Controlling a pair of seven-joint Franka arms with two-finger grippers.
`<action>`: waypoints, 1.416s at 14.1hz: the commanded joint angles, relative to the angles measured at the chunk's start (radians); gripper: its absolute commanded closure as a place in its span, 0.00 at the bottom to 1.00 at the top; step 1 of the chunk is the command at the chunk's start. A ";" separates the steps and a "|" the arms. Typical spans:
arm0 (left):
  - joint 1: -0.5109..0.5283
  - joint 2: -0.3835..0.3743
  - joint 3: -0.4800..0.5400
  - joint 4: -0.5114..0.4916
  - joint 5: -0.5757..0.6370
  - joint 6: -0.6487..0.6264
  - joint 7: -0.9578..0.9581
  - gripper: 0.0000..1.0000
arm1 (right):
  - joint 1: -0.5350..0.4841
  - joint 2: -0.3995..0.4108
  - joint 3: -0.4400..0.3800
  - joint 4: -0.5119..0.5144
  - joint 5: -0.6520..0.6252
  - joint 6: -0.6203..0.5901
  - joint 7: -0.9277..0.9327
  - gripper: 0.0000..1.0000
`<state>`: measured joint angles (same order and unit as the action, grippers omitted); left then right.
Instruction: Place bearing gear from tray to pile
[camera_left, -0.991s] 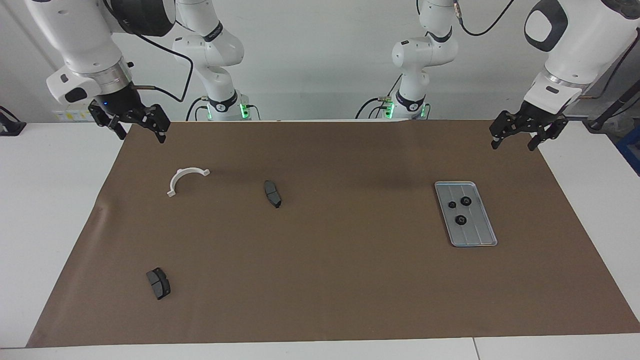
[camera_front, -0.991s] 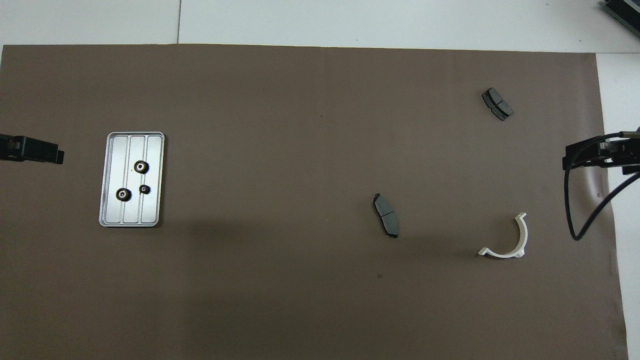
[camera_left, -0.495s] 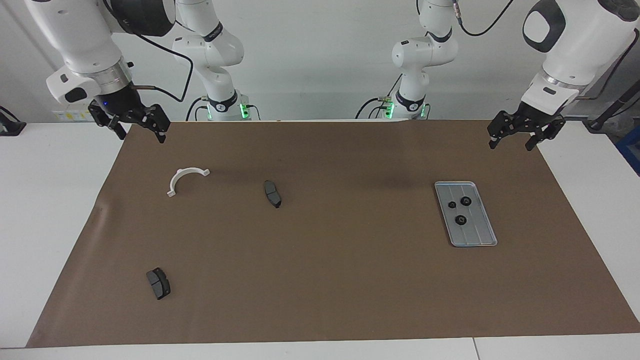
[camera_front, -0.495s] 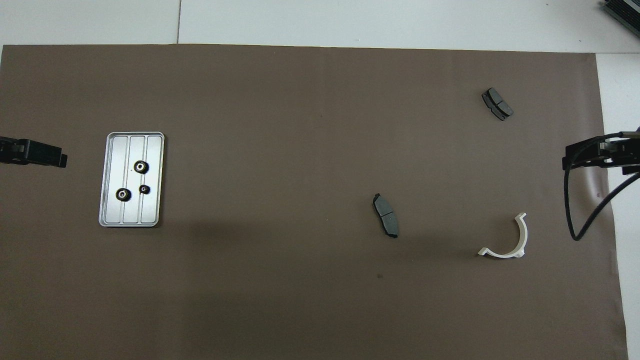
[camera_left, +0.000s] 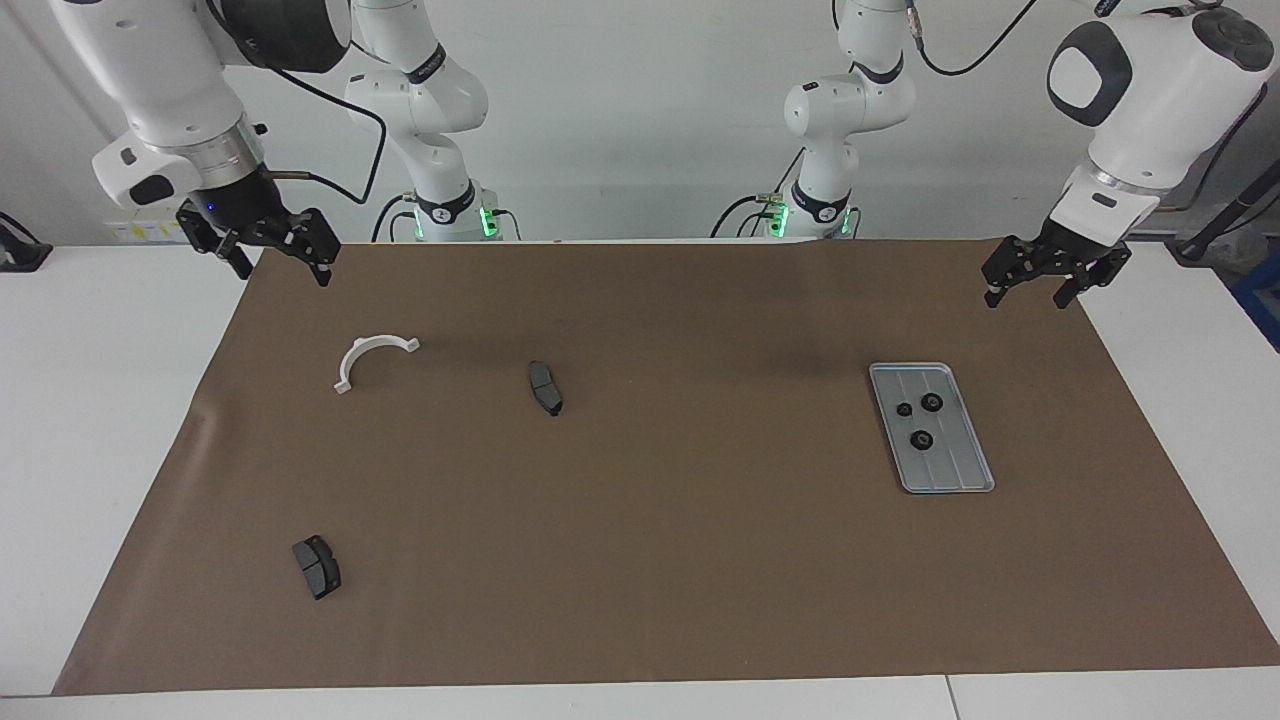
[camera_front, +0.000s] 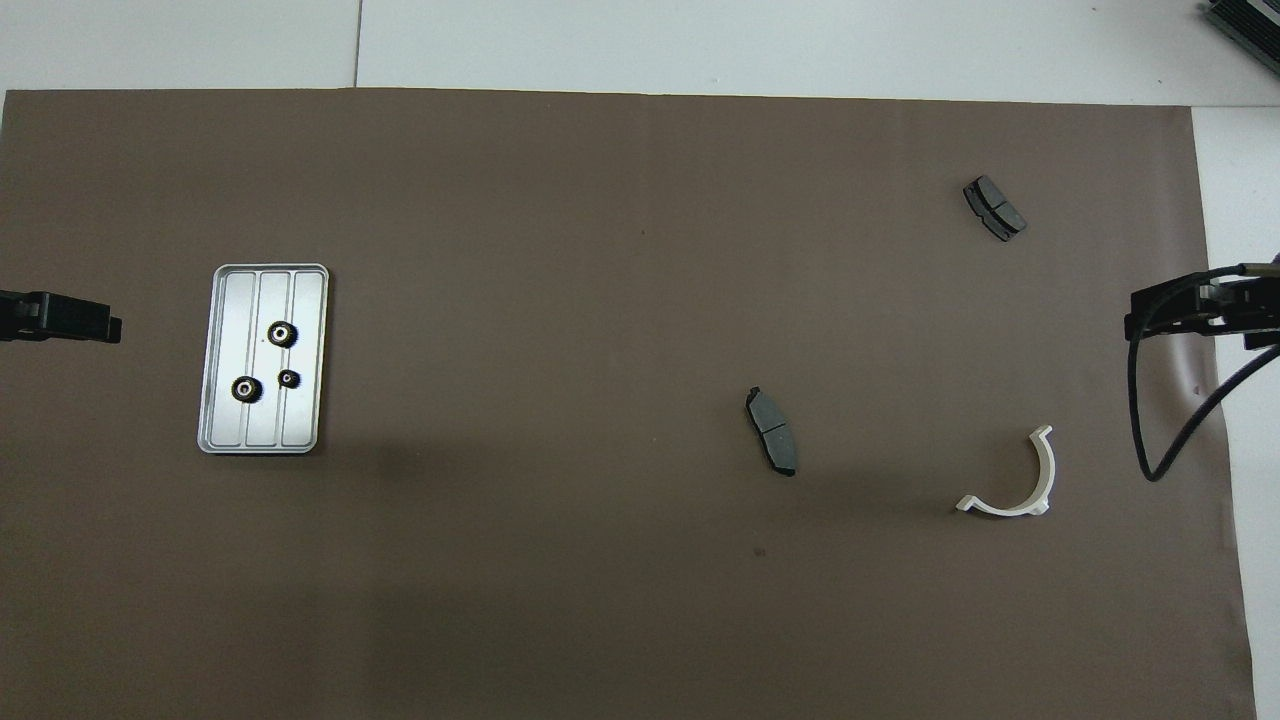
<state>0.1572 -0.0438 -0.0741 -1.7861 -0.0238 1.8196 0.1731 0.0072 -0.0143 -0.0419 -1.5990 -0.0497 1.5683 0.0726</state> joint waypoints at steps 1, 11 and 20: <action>-0.010 0.005 -0.007 -0.025 0.028 0.073 0.000 0.00 | -0.009 -0.019 0.005 -0.019 0.019 -0.001 -0.011 0.00; -0.079 0.140 -0.013 -0.125 0.016 0.282 0.016 0.00 | -0.009 -0.019 0.005 -0.019 0.019 -0.001 -0.011 0.00; -0.082 0.245 -0.013 -0.251 0.016 0.503 0.013 0.00 | -0.009 -0.019 0.005 -0.019 0.019 -0.001 -0.011 0.00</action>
<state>0.0848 0.1999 -0.0952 -1.9900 -0.0170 2.2554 0.1872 0.0072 -0.0143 -0.0419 -1.5990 -0.0497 1.5683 0.0726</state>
